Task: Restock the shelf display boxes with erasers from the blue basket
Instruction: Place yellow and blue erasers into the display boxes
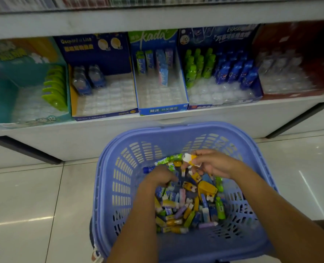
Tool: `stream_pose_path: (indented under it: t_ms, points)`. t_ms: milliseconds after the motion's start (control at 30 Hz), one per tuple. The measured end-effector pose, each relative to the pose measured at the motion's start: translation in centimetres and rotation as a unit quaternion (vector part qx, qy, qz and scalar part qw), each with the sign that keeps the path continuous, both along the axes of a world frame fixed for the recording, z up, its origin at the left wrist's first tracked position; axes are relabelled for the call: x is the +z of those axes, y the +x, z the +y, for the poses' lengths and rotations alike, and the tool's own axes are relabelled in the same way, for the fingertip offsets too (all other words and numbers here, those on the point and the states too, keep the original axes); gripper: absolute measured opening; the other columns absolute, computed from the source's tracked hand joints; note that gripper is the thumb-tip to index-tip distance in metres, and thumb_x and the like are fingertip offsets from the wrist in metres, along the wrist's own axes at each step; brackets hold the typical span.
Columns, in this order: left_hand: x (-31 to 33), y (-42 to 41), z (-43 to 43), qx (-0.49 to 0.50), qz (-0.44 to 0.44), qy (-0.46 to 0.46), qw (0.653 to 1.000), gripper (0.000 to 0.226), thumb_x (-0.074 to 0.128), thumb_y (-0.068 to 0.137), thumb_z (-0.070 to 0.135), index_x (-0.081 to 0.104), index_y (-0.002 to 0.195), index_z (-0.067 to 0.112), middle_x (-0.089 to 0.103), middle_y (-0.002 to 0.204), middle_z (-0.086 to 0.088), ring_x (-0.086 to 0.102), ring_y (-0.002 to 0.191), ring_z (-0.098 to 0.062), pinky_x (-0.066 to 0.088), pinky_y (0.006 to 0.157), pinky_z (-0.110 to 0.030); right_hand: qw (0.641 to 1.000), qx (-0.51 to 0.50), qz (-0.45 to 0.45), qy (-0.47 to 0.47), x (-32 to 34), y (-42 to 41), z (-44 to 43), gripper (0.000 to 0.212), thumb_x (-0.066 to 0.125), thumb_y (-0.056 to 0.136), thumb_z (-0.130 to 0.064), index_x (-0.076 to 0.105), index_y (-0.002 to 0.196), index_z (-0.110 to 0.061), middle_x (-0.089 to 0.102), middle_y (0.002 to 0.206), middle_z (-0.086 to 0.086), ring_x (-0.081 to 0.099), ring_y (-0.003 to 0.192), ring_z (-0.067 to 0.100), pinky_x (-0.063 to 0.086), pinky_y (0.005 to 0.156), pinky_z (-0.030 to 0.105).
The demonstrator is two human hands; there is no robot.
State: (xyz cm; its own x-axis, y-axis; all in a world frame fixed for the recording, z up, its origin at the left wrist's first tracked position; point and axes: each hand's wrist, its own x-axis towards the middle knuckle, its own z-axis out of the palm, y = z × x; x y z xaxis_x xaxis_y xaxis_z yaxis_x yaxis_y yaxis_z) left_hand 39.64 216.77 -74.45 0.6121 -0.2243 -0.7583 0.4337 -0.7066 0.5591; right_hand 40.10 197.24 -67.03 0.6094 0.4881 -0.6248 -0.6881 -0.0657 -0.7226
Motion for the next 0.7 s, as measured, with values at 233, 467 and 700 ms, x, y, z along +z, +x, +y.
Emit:
stream_pose_path:
  t_ms: [233,467,700]
  points:
    - [11.9,2.6,2.6,0.111,-0.015,-0.242,0.964,0.009,0.061,0.088,0.009,0.060,0.079,0.008,0.063,0.071,-0.007,0.063,0.060,-0.014,0.056,0.064,-0.028,0.991,-0.011,-0.119,0.054,5.9,0.7,2.3,0.034,0.048,0.093,-0.036,0.056,0.126,-0.033,0.054,0.072,-0.002,0.033,0.051,0.009,0.026,0.045,0.018]
    - [18.8,2.3,5.8,0.196,-0.164,-0.270,0.928,0.007,0.056,0.093,0.013,0.055,0.086,0.013,0.060,0.070,0.002,0.050,0.048,-0.004,0.040,0.047,-0.016,0.967,-0.061,-0.246,0.012,11.2,2.3,6.5,0.027,0.044,0.094,-0.041,0.065,0.107,-0.030,0.053,0.066,-0.003,0.034,0.052,0.009,0.025,0.048,0.020]
    - [19.5,2.6,9.4,0.423,-0.255,-0.341,0.800,0.017,0.050,0.095,0.014,0.064,0.086,0.015,0.064,0.066,0.005,0.049,0.056,-0.009,0.040,0.051,-0.020,0.957,-0.106,-0.264,0.051,15.4,7.3,13.8,0.020,0.048,0.096,-0.010,0.065,0.100,-0.018,0.060,0.085,0.001,0.053,0.074,0.011,0.053,0.073,0.023]
